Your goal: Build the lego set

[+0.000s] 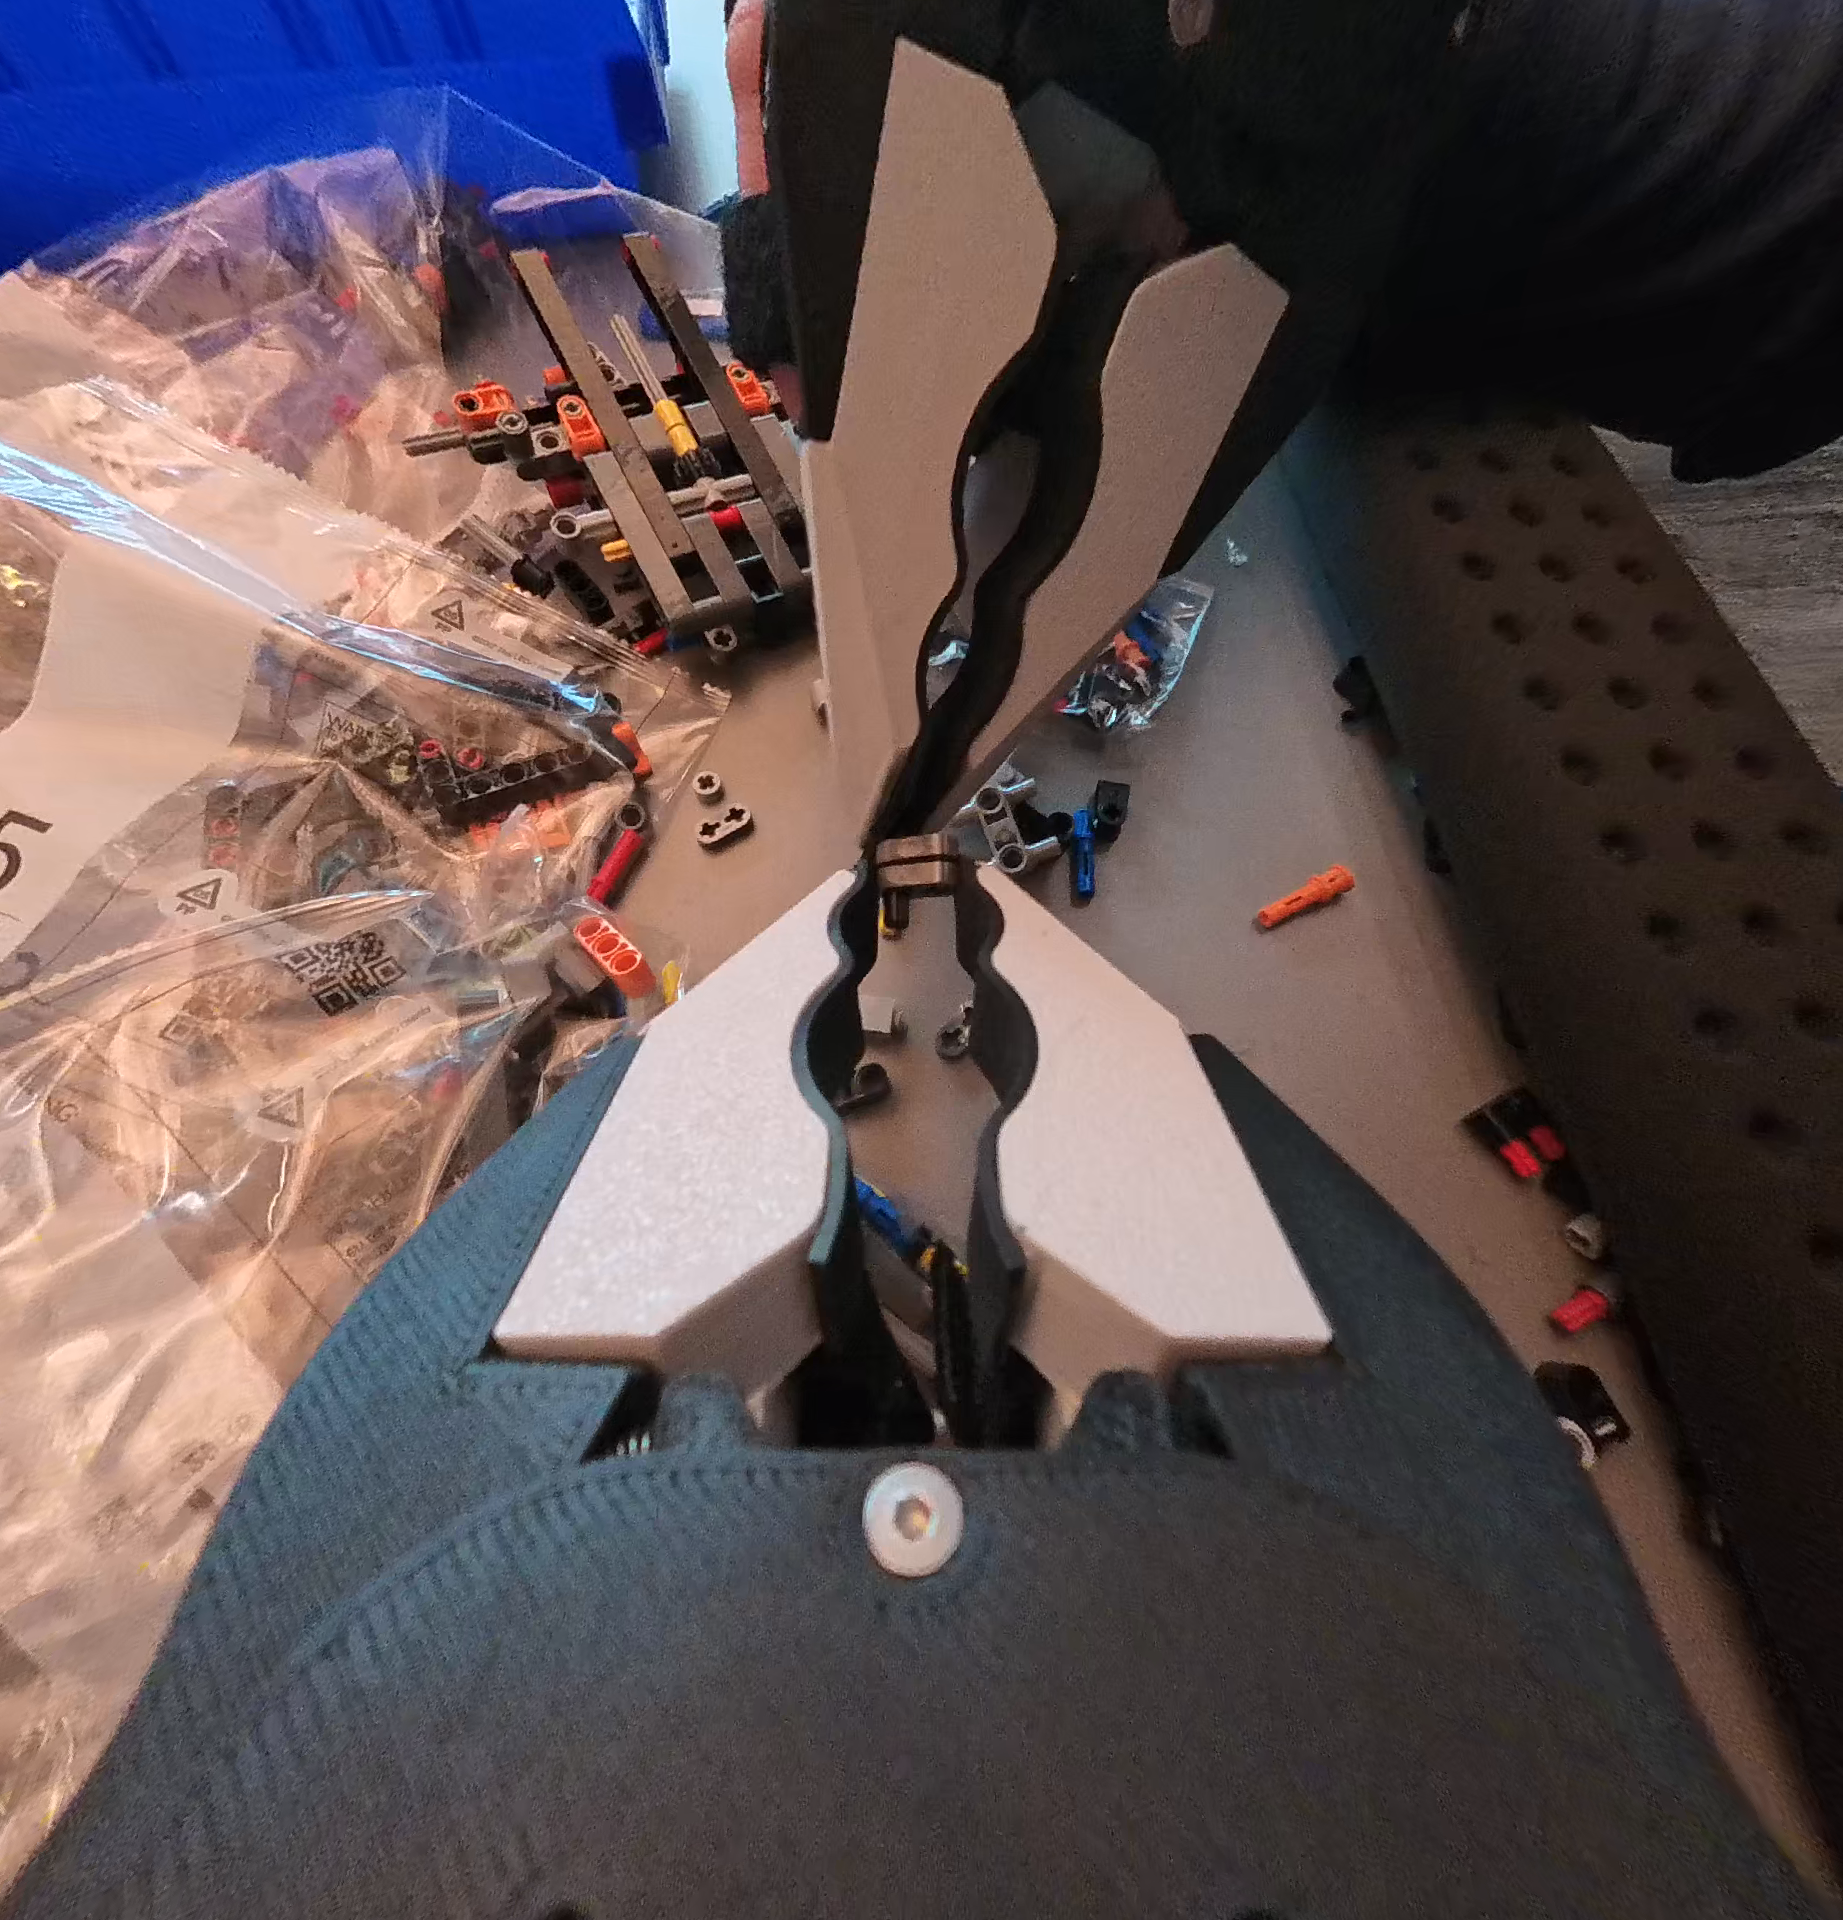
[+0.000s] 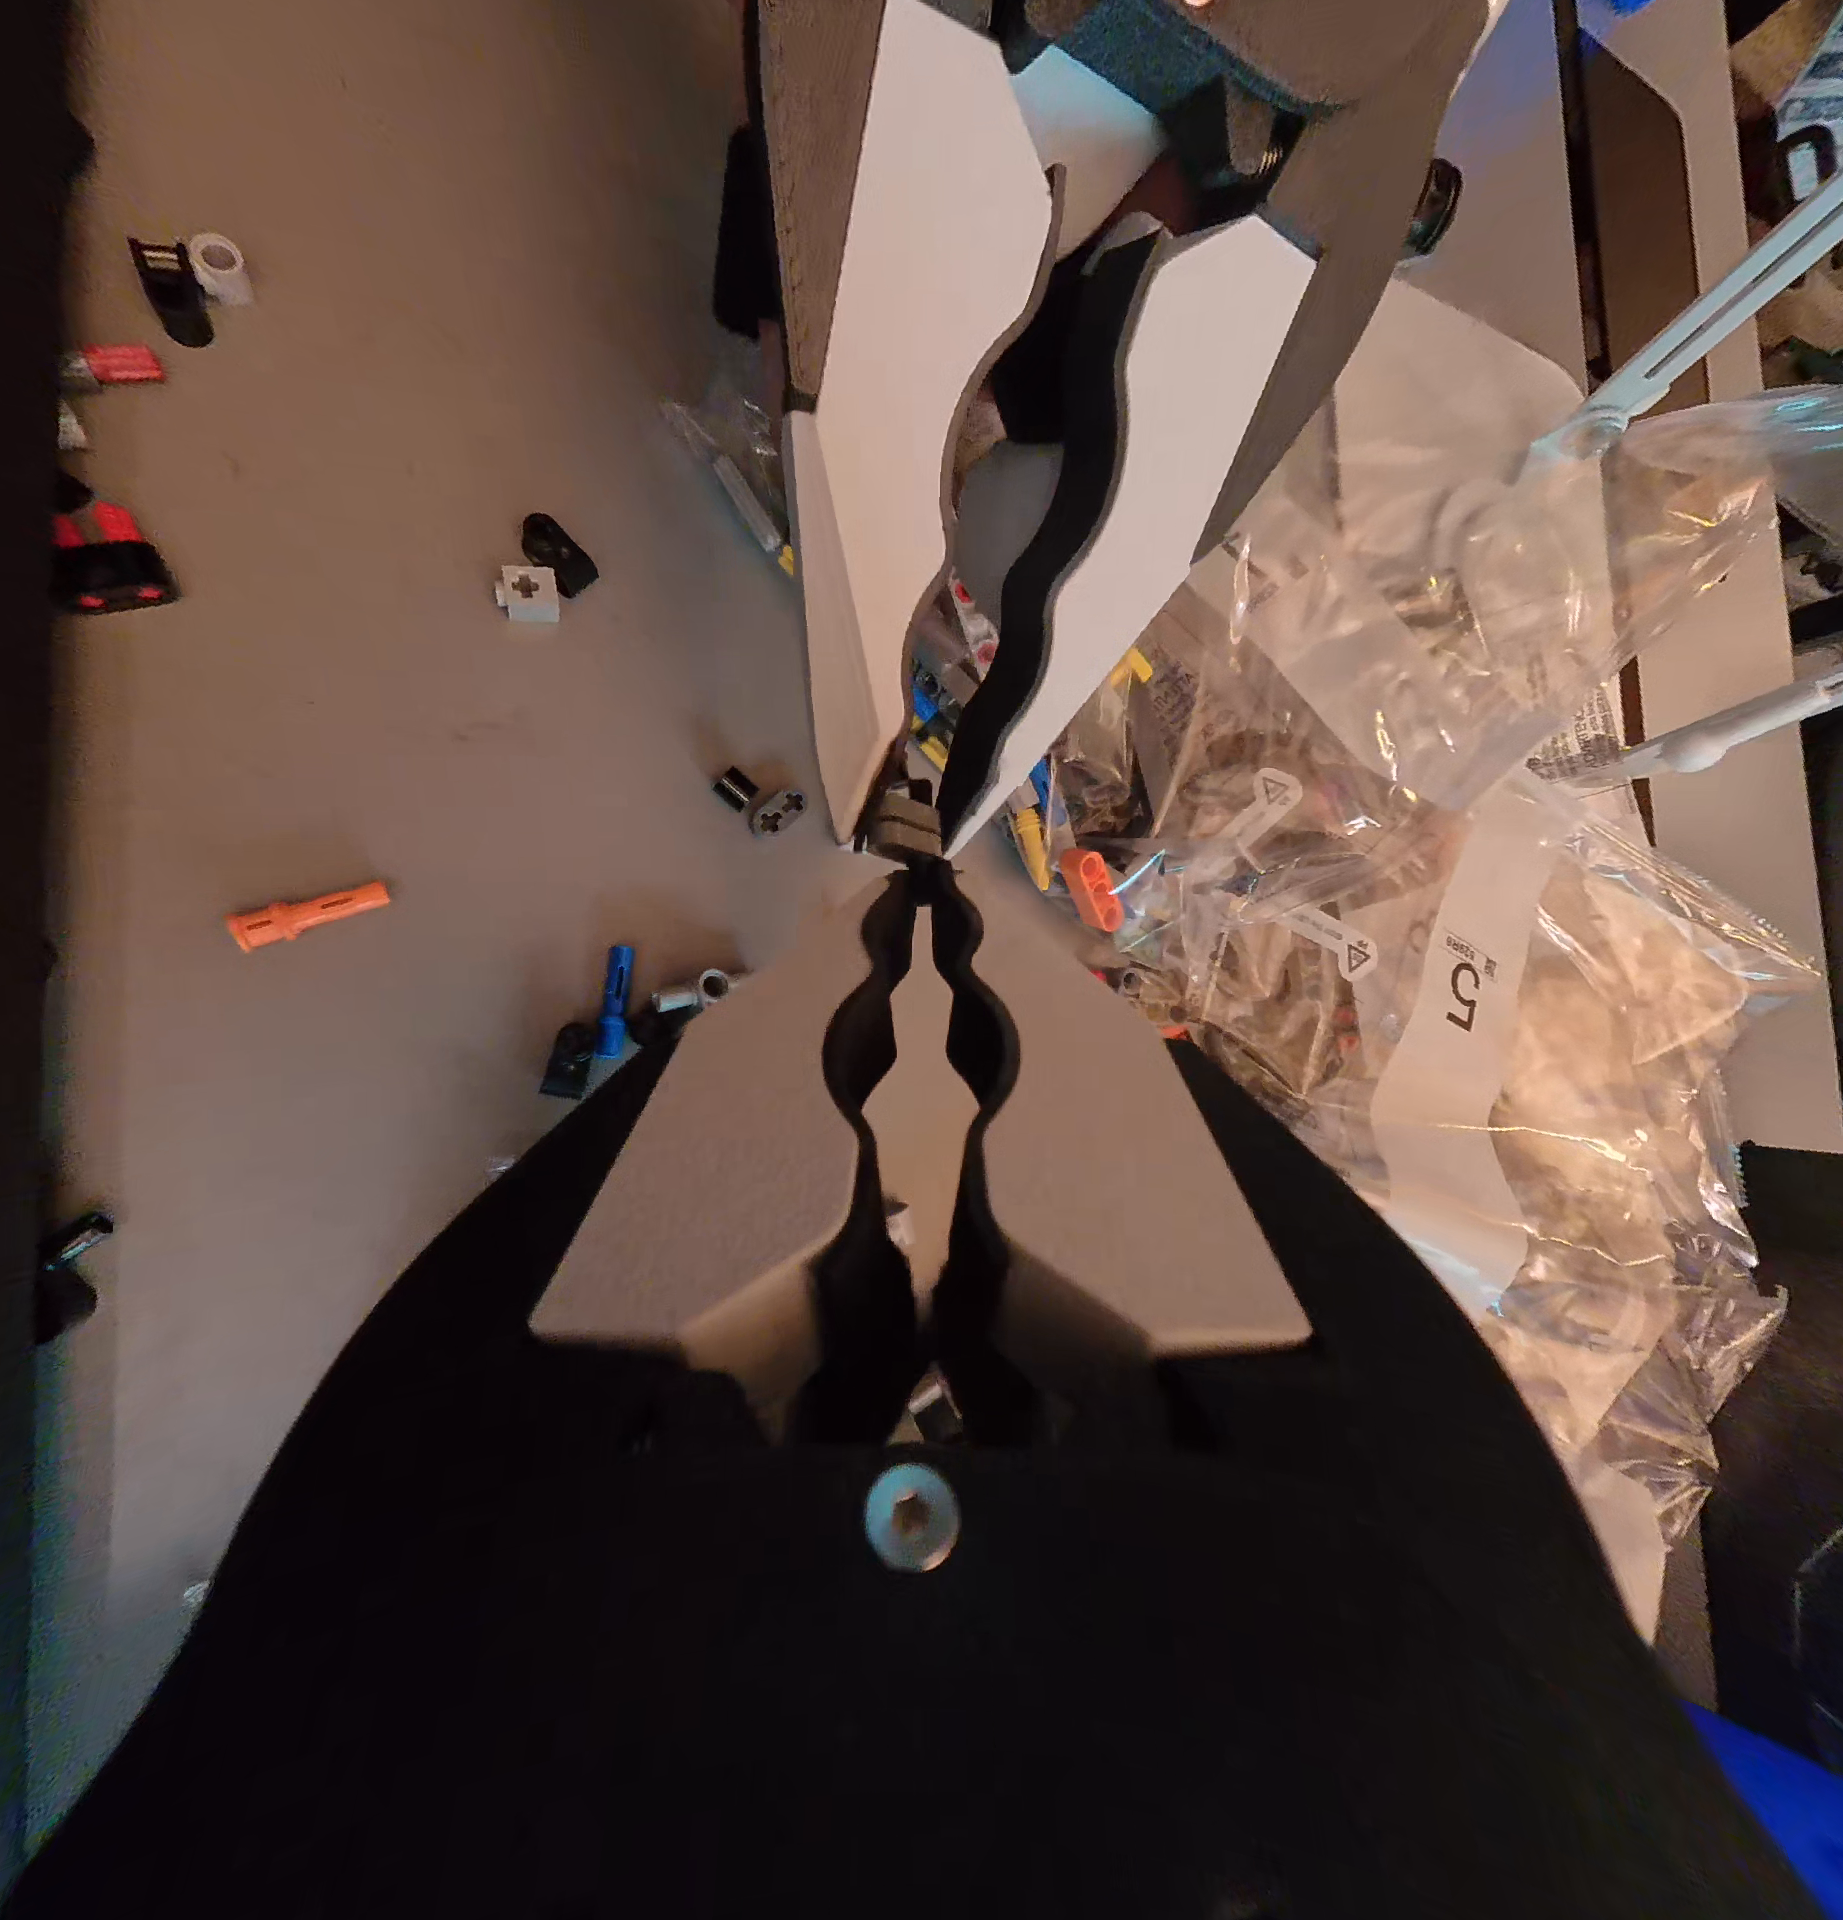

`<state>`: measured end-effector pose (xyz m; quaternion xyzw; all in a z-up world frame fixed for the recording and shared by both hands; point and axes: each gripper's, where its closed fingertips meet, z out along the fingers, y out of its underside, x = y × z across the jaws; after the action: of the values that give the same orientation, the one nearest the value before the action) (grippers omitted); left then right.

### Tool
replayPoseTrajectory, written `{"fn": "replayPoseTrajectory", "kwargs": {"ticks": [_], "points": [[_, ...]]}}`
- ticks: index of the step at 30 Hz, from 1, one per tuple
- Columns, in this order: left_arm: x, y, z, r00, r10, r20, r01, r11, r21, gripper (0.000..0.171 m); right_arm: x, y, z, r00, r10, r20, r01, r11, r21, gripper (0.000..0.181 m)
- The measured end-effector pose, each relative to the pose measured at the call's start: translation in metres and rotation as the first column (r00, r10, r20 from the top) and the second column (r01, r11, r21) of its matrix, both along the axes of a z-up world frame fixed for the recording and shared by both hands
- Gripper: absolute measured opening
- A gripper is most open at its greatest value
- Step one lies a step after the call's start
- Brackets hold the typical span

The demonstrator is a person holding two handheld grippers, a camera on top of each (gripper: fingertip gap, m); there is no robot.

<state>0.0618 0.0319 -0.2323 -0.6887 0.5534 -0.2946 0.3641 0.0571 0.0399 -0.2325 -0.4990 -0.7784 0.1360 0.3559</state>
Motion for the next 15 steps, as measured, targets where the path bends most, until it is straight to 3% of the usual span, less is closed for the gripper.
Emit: {"fn": "replayPoseTrajectory", "kwargs": {"ticks": [15], "points": [[-0.0058,-0.0042,0.0051,0.998,-0.038,-0.042,0.042,0.993,0.112,0.013,0.001,-0.0059,0.0062,0.999,0.016,-0.032,-0.018,0.998,-0.058,0.001]]}}
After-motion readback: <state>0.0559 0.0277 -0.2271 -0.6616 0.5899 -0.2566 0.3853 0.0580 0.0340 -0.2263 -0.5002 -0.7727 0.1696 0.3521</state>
